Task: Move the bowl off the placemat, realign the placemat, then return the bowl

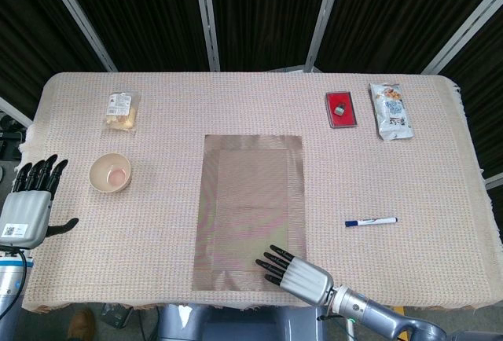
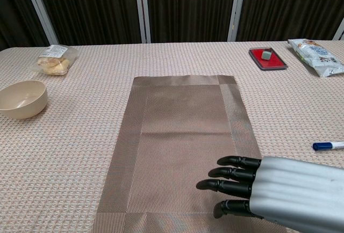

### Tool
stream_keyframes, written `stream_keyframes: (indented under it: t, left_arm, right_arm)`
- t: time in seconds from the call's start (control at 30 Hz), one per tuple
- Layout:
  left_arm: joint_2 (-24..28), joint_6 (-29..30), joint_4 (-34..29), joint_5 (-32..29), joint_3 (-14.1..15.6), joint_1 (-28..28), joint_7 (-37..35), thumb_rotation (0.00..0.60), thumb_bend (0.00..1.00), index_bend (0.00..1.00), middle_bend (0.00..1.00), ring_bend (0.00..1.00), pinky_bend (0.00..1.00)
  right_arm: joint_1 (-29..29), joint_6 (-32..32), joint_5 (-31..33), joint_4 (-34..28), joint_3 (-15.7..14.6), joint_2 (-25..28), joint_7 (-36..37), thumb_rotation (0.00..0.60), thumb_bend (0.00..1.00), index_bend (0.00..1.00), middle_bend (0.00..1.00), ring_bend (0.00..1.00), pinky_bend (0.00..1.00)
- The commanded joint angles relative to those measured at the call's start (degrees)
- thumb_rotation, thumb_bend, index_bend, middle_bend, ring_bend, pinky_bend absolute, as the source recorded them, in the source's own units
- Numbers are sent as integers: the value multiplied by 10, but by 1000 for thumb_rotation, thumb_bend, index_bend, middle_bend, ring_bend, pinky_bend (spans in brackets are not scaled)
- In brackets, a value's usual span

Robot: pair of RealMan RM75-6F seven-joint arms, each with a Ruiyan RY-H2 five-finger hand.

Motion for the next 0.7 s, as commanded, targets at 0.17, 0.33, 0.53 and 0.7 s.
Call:
stream_keyframes:
  t: [0.17,0.33,0.53,0.7]
  left_arm:
    - [2,-3,-2,-1,-1,0,-3,600,0,0,0,0,0]
    - [0,-5,-6,3,0,-2,0,600,0,0,0,0,0]
    - [-2,-9,-6,0,0,-4,3,600,0,0,0,0,0]
    - [-2,-10,-6,0,0,-4,3,600,0,0,0,0,0]
  right_arm:
    - [0,-7,14,2,-10,7,-22,600,0,233,0,0,0]
    - [1,-2,19,-4,-15,11,-26,600,0,233,0,0,0]
    - [3,1,28,1,-16,10,-27,600,0,233,0,0,0]
    - [4,3,31,8,-20,5,-23,600,0,233,0,0,0]
